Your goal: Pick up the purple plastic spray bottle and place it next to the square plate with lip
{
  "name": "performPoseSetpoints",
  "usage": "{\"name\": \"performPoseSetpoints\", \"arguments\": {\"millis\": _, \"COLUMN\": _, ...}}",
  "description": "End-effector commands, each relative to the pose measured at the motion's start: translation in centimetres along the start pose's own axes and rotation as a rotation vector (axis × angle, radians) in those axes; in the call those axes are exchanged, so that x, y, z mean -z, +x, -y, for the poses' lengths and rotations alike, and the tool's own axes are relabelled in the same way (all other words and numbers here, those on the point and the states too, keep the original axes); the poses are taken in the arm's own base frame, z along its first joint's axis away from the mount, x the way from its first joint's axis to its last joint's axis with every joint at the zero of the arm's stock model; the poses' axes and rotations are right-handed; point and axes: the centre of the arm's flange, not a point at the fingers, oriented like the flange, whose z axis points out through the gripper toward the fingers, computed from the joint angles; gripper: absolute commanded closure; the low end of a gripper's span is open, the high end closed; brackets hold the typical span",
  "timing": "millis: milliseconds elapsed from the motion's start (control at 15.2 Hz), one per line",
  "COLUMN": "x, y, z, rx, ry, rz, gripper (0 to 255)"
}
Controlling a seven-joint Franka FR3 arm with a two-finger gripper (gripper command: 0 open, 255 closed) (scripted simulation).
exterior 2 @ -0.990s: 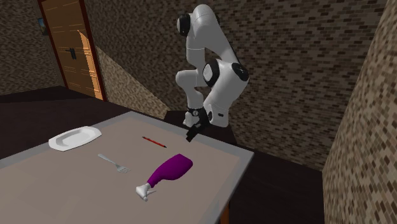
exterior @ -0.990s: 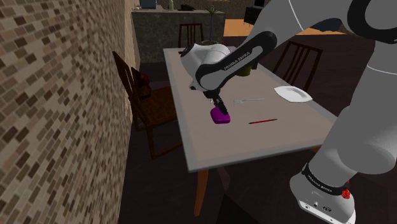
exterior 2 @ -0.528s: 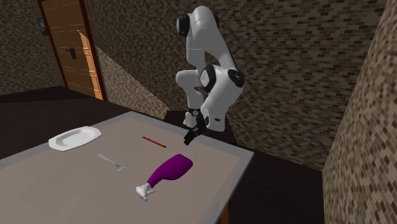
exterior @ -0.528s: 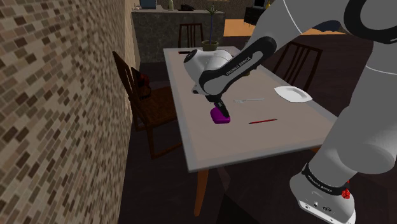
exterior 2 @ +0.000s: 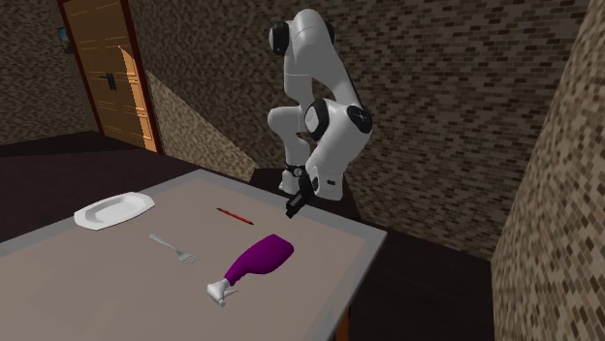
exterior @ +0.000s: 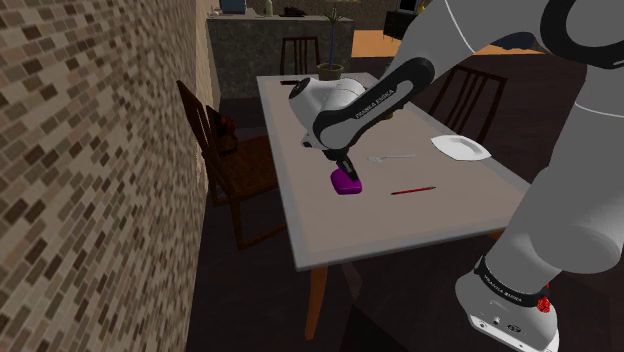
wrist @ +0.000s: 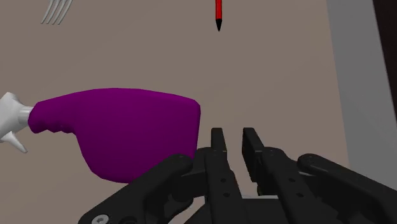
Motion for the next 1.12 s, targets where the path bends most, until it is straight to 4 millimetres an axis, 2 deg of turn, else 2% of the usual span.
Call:
{"name": "performPoseSetpoints", "arguments": {"millis": 0, "x": 0.0, "y": 0.0, "z": 0.0, "rx": 0.000, "ry": 0.000, "rz": 0.000, "gripper": 255}}
{"name": "performPoseSetpoints", "arguments": {"millis": 396, "x": 0.0, "y": 0.0, "z": 0.0, "rx": 0.000, "ry": 0.000, "rz": 0.000, "gripper": 255}}
{"name": "performPoseSetpoints", "arguments": {"millis": 462, "x": 0.0, "y": 0.0, "z": 0.0, "rx": 0.000, "ry": 0.000, "rz": 0.000, "gripper": 0}}
{"name": "performPoseSetpoints", "arguments": {"millis": 1056, "x": -3.2, "y": -2.4, "z": -11.2, "rx": -0.148, "ry": -0.002, "rz": -0.231, "gripper": 0}}
